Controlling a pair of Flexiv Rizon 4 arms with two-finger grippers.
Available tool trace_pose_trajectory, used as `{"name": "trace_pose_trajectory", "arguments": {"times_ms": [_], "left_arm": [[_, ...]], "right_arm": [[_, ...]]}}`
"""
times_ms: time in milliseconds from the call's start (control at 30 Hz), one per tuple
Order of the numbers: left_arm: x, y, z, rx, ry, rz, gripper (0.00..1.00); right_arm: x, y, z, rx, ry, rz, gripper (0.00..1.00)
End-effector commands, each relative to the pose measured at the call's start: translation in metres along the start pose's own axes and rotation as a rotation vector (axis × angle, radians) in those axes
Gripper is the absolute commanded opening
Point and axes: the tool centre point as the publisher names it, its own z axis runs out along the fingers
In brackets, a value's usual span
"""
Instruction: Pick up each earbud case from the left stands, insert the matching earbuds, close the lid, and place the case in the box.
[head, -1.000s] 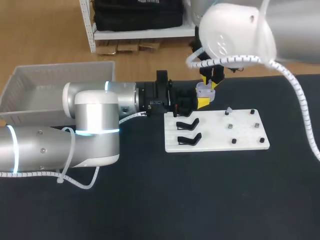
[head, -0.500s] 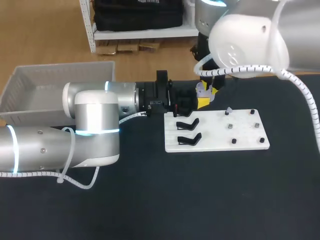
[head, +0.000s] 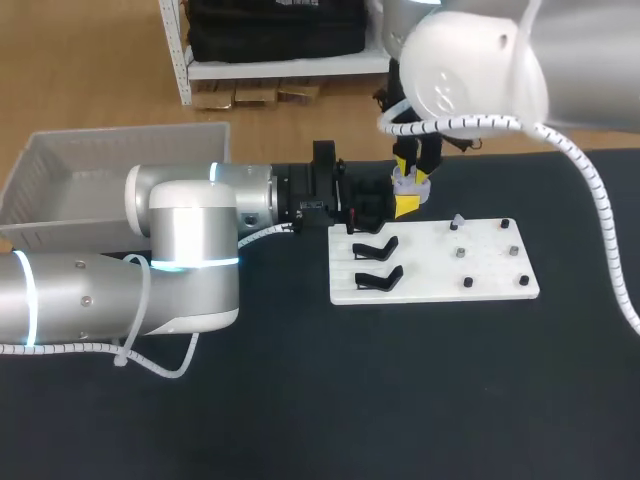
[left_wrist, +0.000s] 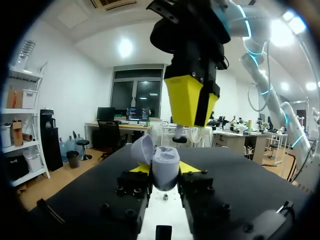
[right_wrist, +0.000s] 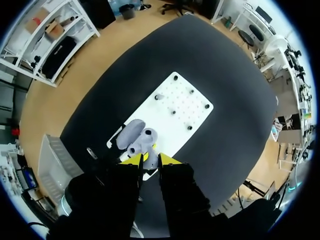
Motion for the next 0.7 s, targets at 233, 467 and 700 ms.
{"name": "trace_pose_trajectory", "arguments": {"times_ms": [233, 467, 700], "left_arm": [[0.001, 0.000, 0.000, -0.001, -0.003, 0.002, 0.00], [0.001, 0.000, 0.000, -0.001, -0.003, 0.002, 0.00], [0.001, 0.000, 0.000, -0.001, -0.003, 0.002, 0.00]], "right_arm": [[-0.007, 0.008, 0.007, 0.024, 0.008, 0.017, 0.00], [-0.011, 0.007, 0.012, 0.035, 0.008, 0.029, 0.00], [-0.012, 0.006, 0.013, 0.044, 0.008, 0.040, 0.00]]}}
